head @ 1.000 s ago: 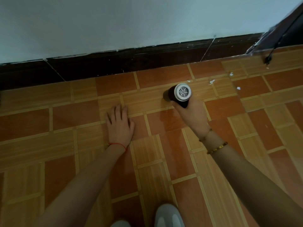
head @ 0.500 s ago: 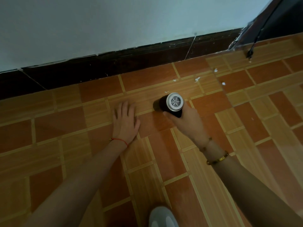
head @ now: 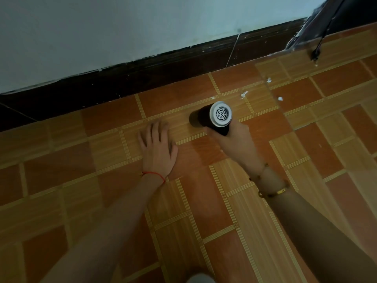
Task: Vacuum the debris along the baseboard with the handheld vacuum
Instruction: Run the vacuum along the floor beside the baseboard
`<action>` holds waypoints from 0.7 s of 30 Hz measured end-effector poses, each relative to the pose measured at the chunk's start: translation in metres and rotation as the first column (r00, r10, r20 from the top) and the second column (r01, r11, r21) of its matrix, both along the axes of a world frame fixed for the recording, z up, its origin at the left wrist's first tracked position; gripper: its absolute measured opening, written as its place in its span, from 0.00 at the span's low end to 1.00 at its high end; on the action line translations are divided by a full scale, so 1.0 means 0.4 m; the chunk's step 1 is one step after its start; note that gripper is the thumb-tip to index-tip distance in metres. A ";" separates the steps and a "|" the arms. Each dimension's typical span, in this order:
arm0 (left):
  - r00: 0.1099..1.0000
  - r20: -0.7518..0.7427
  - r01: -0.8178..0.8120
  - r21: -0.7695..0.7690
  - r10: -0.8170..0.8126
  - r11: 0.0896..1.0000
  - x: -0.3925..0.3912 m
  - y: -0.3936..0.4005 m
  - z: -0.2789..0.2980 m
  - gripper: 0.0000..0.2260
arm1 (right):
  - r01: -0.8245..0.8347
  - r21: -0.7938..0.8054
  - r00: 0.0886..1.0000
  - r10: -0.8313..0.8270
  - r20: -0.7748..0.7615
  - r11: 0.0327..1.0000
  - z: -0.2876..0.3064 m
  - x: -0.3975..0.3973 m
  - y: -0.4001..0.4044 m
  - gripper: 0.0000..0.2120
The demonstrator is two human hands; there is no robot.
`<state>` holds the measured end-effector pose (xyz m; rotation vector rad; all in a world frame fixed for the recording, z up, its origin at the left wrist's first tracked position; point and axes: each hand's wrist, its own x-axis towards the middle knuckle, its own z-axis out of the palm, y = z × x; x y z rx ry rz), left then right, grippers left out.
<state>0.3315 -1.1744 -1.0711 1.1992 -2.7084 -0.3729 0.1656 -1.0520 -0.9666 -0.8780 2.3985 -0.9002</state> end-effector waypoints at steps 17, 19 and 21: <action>1.000 -0.013 -0.007 -0.035 0.006 0.999 0.000 0.000 -0.005 0.25 | 0.114 -0.025 0.987 -0.116 -0.108 0.993 0.019 -0.118 -0.079 0.30; 1.000 -0.007 -0.006 -0.033 0.005 0.999 0.000 0.000 -0.003 0.25 | 0.018 -0.025 0.997 -0.020 -0.072 1.000 0.019 -0.101 -0.076 0.27; 1.000 -0.003 -0.003 -0.033 0.002 0.999 0.001 0.000 -0.002 0.25 | -0.014 -0.046 0.998 0.011 -0.069 0.999 0.019 -0.087 -0.065 0.27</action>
